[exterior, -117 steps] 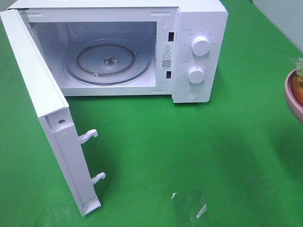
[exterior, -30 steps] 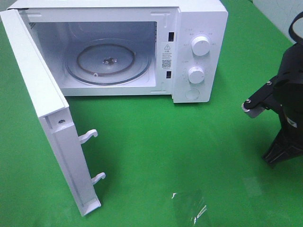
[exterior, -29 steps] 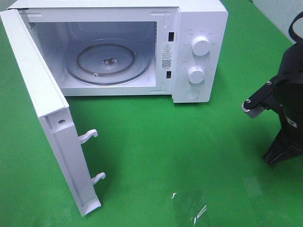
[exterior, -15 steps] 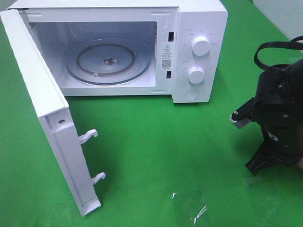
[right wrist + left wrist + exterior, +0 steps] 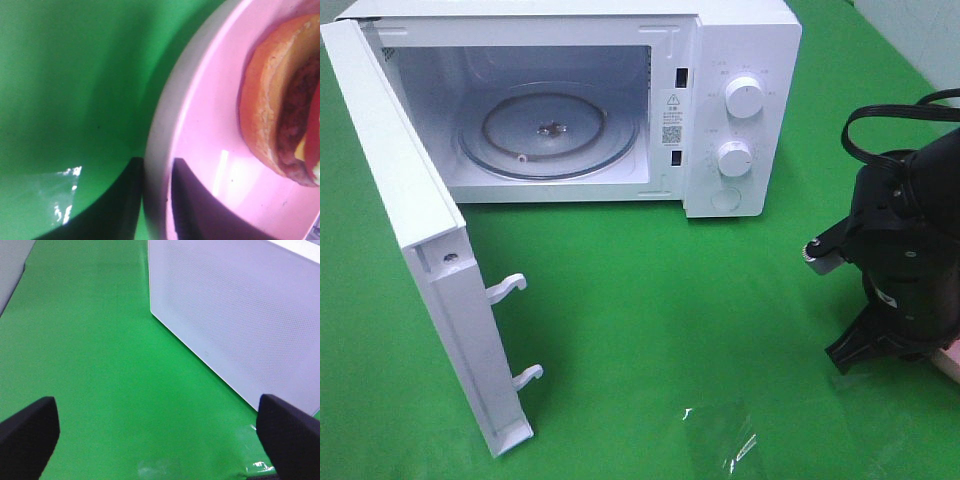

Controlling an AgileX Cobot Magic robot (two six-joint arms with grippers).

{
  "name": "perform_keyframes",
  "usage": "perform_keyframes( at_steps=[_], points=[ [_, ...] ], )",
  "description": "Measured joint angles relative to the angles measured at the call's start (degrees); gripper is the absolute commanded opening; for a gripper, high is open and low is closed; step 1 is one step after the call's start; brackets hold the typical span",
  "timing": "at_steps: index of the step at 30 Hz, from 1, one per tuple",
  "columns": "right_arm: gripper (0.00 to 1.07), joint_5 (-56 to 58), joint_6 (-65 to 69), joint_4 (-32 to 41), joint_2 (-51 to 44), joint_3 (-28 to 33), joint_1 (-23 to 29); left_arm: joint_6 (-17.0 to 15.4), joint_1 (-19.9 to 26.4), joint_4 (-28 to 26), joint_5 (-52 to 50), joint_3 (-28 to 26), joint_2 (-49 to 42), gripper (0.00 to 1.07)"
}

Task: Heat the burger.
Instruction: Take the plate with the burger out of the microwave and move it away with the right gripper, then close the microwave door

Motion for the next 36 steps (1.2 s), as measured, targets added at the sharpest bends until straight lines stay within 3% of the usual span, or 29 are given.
perform_keyframes(
  at_steps=[4,9,16,20,25,36],
  points=[
    [0.41,-0.06,-0.46,2.12,-0.17,0.0,0.0,0.0,0.0,0.0,0.0,0.0,0.0,1.0],
    [0.45,-0.74,-3.72,5.21,-3.09,0.0,0.0,0.0,0.0,0.0,0.0,0.0,0.0,1.0],
    [0.53,-3.21,-14.78,12.15,-14.38,0.0,0.0,0.0,0.0,0.0,0.0,0.0,0.0,1.0],
    [0.68,-3.9,-23.61,18.22,-23.49,0.0,0.0,0.0,0.0,0.0,0.0,0.0,0.0,1.0],
    [0.78,-3.04,-30.65,25.84,-32.31,0.0,0.0,0.0,0.0,0.0,0.0,0.0,0.0,1.0],
    [0.76,9.4,-37.53,35.81,-48.41,0.0,0.0,0.0,0.0,0.0,0.0,0.0,0.0,1.0]
  ],
)
